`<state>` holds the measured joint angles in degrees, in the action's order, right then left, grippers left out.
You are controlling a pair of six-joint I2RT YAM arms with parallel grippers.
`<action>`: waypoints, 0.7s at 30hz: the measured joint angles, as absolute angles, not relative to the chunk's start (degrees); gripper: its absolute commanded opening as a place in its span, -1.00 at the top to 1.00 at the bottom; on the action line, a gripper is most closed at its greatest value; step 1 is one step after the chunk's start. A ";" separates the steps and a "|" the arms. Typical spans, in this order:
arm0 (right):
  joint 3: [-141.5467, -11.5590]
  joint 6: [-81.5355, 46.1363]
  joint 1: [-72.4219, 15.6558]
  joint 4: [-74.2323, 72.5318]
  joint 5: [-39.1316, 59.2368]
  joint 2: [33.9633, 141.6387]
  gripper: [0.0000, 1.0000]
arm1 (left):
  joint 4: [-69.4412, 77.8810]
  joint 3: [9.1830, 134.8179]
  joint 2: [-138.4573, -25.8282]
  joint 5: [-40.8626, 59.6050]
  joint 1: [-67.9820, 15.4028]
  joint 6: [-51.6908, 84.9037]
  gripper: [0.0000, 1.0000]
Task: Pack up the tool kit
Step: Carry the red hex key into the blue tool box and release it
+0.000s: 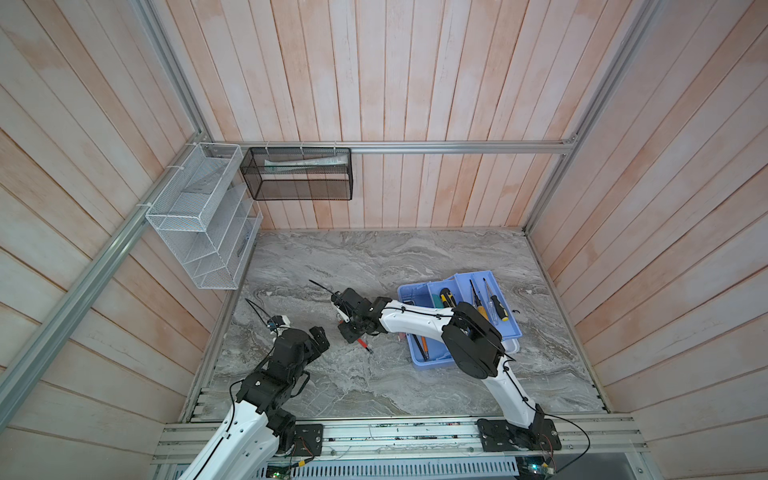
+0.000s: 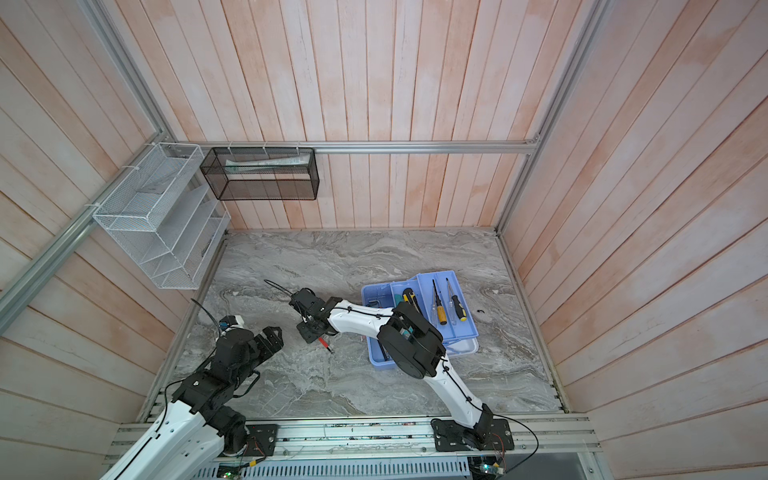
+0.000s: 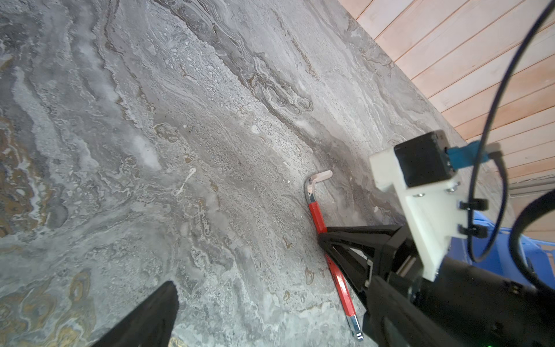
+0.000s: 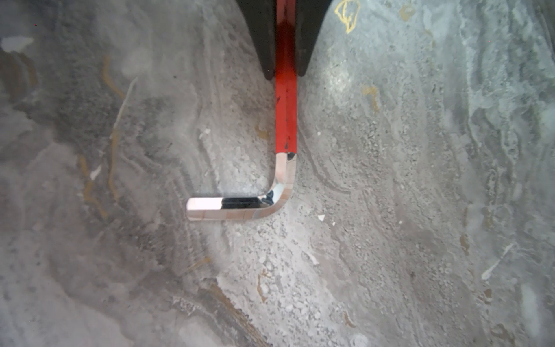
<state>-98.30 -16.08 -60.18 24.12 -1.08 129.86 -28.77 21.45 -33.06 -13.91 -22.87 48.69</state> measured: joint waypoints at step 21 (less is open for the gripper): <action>-77.32 -23.79 -50.83 26.57 -15.38 98.89 1.00 | -21.41 21.45 -40.14 -6.24 -22.87 45.84 -1.00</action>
<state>-77.32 -23.79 -50.83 26.57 -15.38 98.89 -21.41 21.45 -40.14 -6.24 -22.87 45.84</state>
